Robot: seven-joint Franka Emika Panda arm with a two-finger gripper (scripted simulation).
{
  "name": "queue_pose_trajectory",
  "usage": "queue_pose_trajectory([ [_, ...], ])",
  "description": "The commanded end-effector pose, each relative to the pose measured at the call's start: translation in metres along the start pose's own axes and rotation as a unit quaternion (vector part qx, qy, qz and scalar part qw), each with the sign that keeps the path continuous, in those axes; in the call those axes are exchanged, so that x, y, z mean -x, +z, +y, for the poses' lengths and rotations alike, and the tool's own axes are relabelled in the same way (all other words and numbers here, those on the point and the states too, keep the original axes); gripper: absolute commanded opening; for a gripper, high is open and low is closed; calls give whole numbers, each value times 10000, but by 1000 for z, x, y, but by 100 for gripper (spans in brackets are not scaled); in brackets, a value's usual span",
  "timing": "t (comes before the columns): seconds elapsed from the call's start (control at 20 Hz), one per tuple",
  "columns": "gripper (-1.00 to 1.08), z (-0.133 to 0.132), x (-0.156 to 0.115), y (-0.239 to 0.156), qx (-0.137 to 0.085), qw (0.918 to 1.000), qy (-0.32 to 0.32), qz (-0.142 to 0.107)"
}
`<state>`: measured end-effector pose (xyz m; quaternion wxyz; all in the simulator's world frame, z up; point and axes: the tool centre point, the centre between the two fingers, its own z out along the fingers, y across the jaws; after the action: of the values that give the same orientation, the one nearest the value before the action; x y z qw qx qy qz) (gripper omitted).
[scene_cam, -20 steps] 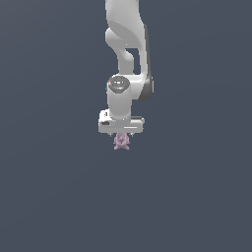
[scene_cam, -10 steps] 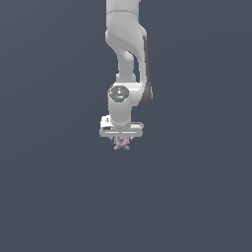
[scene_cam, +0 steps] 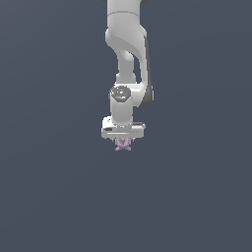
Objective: Pick up the object and move it to a goal position.
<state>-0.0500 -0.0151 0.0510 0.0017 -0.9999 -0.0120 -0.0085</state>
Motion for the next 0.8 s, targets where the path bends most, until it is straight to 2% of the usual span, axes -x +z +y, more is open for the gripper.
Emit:
queue_pose_trajectory([
  [0.0, -100, 8, 6, 12, 17, 9999, 55, -87],
  [0.2, -100, 8, 6, 12, 17, 9999, 55, -87],
  [0.25, -100, -1, -2, 0, -2, 10000, -14, 18],
  [0.75, -100, -16, 1, -25, 1, 10000, -6, 5],
])
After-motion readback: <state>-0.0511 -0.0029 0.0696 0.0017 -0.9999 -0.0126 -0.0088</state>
